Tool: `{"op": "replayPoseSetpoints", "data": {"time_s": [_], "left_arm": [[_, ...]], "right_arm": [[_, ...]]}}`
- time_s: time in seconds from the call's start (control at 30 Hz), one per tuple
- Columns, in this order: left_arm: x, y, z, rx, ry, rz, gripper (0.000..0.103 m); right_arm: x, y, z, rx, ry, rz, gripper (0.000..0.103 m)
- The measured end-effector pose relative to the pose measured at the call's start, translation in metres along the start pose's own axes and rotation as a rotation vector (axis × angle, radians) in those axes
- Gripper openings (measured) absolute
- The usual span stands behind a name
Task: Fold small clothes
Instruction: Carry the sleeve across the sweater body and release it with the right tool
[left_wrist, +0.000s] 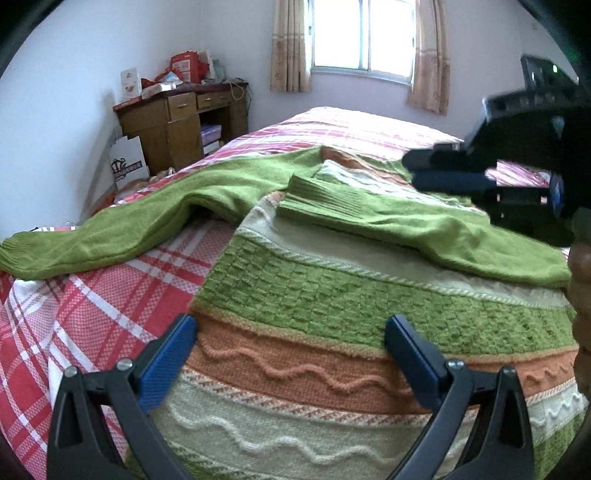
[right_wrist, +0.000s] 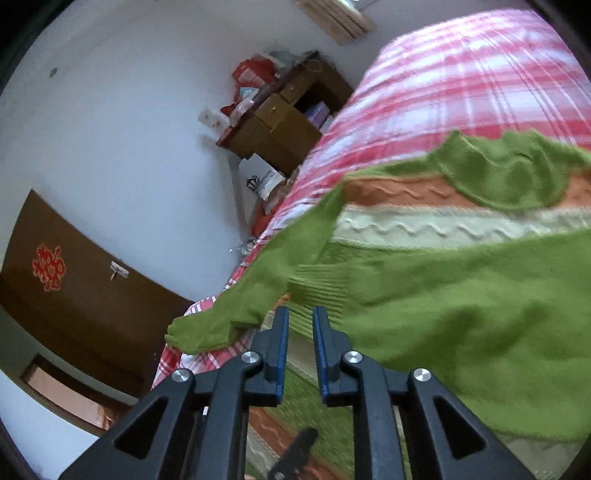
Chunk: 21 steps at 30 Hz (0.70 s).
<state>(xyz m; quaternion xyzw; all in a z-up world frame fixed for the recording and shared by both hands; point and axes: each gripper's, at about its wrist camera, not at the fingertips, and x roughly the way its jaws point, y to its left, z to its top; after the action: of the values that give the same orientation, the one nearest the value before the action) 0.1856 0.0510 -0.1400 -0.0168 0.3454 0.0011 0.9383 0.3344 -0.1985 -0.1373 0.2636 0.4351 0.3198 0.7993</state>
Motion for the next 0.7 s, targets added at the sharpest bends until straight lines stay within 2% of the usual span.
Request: {"op": "replayPoseSetpoints", "data": {"time_s": [0.1, 0.23, 0.3, 0.4, 0.47, 0.57, 0.7], "left_arm": [[0.000, 0.000, 0.000, 0.003, 0.001, 0.005, 0.103], [0.000, 0.000, 0.001, 0.005, 0.002, 0.008, 0.103], [0.001, 0.000, 0.001, 0.006, 0.006, 0.010, 0.103], [-0.001, 0.001, -0.001, 0.006, 0.004, 0.010, 0.103], [-0.001, 0.001, -0.001, 0.009, 0.004, 0.013, 0.103], [-0.002, 0.003, -0.001, 0.009, 0.005, 0.014, 0.103], [-0.002, 0.001, -0.002, 0.014, 0.007, 0.021, 0.103]], "right_arm": [[0.007, 0.003, -0.005, -0.019, 0.002, -0.032, 0.014], [0.039, 0.006, -0.011, -0.034, 0.098, -0.048, 0.014], [0.058, 0.001, -0.014, -0.003, 0.150, -0.025, 0.014], [0.050, -0.001, -0.011, 0.045, 0.128, -0.001, 0.014], [0.024, 0.004, -0.011, 0.009, 0.072, -0.022, 0.014], [-0.027, 0.007, -0.016, -0.066, -0.027, -0.126, 0.014], [-0.096, -0.015, -0.030, -0.088, -0.170, -0.413, 0.014]]}}
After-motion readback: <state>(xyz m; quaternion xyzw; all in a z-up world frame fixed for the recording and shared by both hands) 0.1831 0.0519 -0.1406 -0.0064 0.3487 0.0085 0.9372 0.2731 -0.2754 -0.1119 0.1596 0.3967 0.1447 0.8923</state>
